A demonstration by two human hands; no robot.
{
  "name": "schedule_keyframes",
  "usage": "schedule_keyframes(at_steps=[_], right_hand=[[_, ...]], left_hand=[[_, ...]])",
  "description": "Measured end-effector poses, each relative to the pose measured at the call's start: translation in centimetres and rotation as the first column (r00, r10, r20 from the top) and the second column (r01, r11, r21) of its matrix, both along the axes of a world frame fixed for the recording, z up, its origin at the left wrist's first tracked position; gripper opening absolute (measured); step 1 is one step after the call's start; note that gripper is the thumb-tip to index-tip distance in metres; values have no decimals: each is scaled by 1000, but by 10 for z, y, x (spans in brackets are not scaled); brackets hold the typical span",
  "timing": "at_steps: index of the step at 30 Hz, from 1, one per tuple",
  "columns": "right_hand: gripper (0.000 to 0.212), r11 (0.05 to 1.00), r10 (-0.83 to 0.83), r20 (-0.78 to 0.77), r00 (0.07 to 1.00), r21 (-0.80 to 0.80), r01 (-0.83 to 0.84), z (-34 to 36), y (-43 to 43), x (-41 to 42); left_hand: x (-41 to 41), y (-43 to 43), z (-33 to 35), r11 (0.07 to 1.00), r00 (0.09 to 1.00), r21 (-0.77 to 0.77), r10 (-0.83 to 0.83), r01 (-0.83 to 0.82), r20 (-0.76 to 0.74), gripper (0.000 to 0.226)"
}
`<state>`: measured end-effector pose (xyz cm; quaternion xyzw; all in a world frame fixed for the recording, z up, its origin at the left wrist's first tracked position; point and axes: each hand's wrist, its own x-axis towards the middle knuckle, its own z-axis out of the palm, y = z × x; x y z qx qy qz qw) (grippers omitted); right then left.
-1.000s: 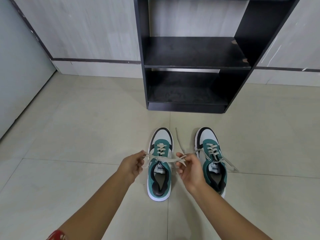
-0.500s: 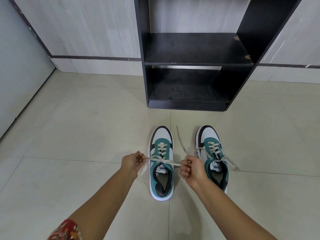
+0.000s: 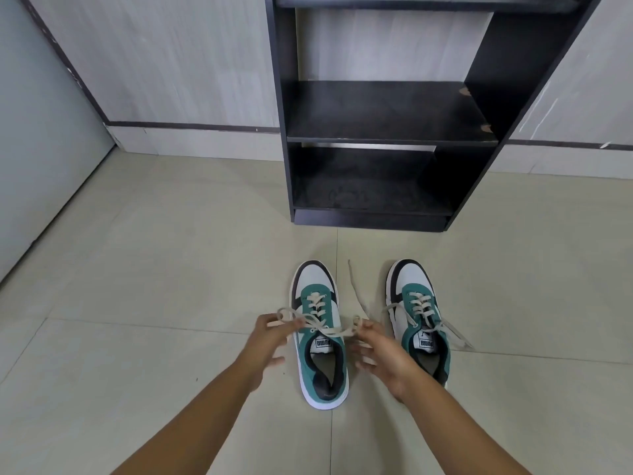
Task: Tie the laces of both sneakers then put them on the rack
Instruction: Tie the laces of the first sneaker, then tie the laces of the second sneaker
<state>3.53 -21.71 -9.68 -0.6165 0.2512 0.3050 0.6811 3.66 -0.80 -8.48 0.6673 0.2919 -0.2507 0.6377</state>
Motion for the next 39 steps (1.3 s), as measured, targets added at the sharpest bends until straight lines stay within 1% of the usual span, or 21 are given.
schedule_keyframes(at_steps=[2,4,7,10,13,15,16,17,18,20,21,23,25,26,27,29,31,33,34,36,39], right_hand=[[19,996,83,2,997,8,-83,6,10,-4],[25,993,118,18,993,3,-118,12,22,-8],[35,990,139,49,989,18,-140,13,38,-10],[45,986,167,49,985,21,-168,12,55,-12],[44,980,199,20,980,15,-199,17,61,-13],[38,966,248,21,969,-78,-245,23,52,-15],[35,946,285,35,958,-173,-275,26,42,-15],[31,915,323,70,944,-279,-292,27,29,-16],[24,890,339,130,932,-365,-273,29,15,-18],[13,872,290,280,915,-471,-132,35,-14,-23],[12,844,253,337,907,-535,-37,39,-29,-27],[16,723,202,409,890,-675,146,44,-55,-35],[30,620,168,425,889,-747,239,37,-77,-41],[39,612,134,404,905,-752,245,31,-84,-43],[46,630,94,372,924,-740,233,25,-89,-44],[49,696,28,313,949,-688,206,14,-93,-46],[46,727,-16,302,953,-651,218,8,-93,-48],[46,740,-26,303,953,-635,222,6,-88,-52],[47,746,-28,298,954,-629,218,6,-85,-55],[50,767,-37,290,956,-605,213,3,-78,-65],[56,803,-22,278,960,-567,183,2,-74,-73]], left_hand=[[-4,-11,4,985,985,10,-169,170,-10,73],[-4,-18,1,959,965,121,-261,257,14,74],[0,-11,4,888,941,364,-330,282,75,71],[2,4,12,852,941,460,-326,251,89,64],[-3,6,14,808,935,529,-347,259,73,57],[-6,3,12,766,930,589,-361,257,64,60],[-7,-1,12,704,919,657,-392,269,44,66],[-8,-6,13,612,898,741,-440,276,30,73],[-10,-13,14,520,872,814,-489,258,36,78],[-11,-27,18,389,804,901,-588,191,84,81],[-10,-36,19,342,765,923,-637,173,93,79],[-10,-54,20,279,700,945,-709,168,85,74],[-8,-71,22,234,638,958,-766,165,77,68],[-7,-80,22,229,601,959,-795,167,85,64],[-6,-87,21,254,566,951,-816,176,113,58],[-5,-101,20,379,544,890,-816,253,193,47],[-4,-111,18,544,594,763,-758,349,268,39],[-6,-113,15,671,665,646,-673,365,324,34],[-8,-112,13,689,666,628,-662,362,344,34],[-10,-112,9,684,623,623,-687,379,375,35],[-11,-115,3,656,499,622,-745,427,443,42]])
